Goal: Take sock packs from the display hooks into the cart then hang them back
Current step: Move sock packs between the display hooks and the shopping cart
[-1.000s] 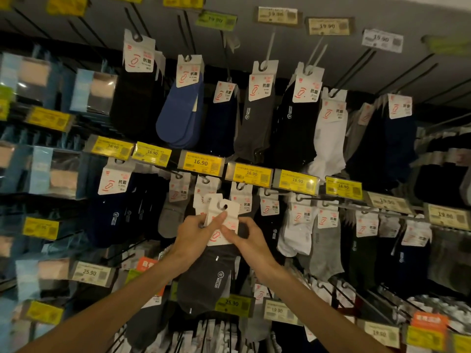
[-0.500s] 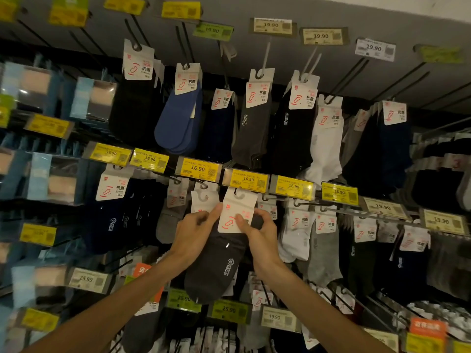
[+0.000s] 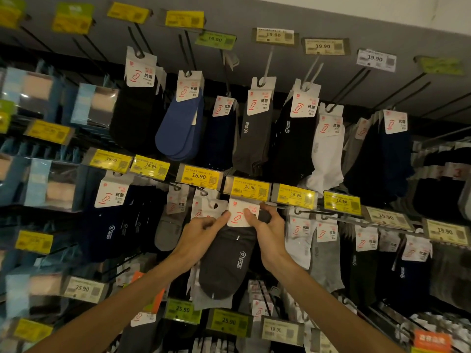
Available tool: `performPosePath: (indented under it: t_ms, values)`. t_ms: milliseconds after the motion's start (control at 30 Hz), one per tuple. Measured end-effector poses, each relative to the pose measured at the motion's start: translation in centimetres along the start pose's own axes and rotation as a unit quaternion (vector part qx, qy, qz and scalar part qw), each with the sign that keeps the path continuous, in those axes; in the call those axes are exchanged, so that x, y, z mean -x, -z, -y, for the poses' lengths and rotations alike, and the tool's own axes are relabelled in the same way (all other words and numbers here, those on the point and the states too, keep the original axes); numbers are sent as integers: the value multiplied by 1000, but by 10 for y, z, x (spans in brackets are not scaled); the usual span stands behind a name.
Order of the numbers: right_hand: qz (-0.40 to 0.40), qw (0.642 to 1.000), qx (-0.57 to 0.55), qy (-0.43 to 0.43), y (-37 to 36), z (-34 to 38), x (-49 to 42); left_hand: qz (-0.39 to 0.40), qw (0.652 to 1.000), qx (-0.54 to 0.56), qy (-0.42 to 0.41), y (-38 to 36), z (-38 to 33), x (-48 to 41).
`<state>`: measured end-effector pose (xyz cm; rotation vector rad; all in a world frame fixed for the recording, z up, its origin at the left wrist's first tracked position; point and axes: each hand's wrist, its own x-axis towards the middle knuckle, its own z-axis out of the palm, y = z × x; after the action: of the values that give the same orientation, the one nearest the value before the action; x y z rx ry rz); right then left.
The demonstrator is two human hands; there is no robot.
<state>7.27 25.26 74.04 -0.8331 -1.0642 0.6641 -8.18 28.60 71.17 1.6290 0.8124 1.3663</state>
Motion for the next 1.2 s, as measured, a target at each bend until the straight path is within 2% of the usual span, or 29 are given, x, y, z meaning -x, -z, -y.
performPosePath:
  t_ms: [100,233,367,533,700,1000,1100,1200]
  values:
    - [-8,1000,15,-5,1,-7,-7,-5,999,-38,-5,0,5,0]
    - [-24,999,38,-18,-1,-22,-27,-12,979,-192,-63,5,11,5]
    - [-37,995,89,-23,-1,-39,-61,-44,968,-231,-83,24,25,2]
    - [-61,981,177,-55,-3,-68,-89,-11,989,-140,-42,37,39,-2]
    - [-71,971,214,-76,-6,-81,-107,3,999,-40,-22,42,45,-8]
    - [-70,924,354,-128,-5,-88,-112,22,1000,-9,-5,43,39,13]
    - [-90,920,366,-106,0,-89,-85,32,999,16,2,37,36,26]
    - [-76,939,335,-34,14,-87,-45,45,999,10,6,25,38,36]
